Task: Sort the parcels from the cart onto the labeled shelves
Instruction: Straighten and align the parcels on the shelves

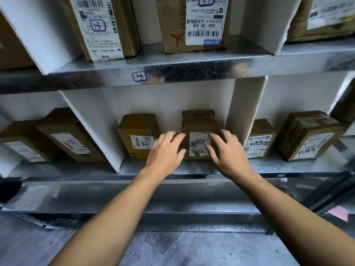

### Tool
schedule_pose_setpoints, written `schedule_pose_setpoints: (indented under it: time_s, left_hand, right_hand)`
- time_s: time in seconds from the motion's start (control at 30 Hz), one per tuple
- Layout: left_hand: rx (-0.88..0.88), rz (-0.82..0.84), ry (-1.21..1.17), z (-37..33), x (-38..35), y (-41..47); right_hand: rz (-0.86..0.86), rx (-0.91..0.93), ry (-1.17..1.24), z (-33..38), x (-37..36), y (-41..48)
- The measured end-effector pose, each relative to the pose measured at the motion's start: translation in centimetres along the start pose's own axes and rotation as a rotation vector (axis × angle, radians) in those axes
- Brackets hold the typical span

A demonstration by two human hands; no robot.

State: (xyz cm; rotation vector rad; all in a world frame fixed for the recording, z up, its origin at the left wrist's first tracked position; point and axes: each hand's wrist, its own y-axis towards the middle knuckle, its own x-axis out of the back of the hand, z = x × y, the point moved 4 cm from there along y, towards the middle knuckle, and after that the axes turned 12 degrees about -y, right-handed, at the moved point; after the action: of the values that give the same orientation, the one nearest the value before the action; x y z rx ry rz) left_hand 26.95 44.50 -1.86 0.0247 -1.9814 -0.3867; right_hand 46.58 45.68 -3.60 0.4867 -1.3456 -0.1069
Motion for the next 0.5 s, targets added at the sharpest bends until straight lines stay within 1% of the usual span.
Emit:
schedule_pose_setpoints:
  time_s: [0.17, 0.33, 0.5]
  left_hand:
    - [-0.043, 0.055, -0.01, -1.8, -0.6, -3.1]
    - [-0.11, 0.089, -0.08, -5.2, -3.2, -5.2]
    - [-0.186, 0.13, -0.175, -10.1, -5.3, -5.5]
  right_hand:
    - [0.05, -0.01, -0.059, -0.6, 1.9, -4.4]
    - [0.11, -0.12, -0.125, -3.3, 3.5, -9.3]
    - [0.102, -0.217, -0.159, -7.1, 5.4, -12.4]
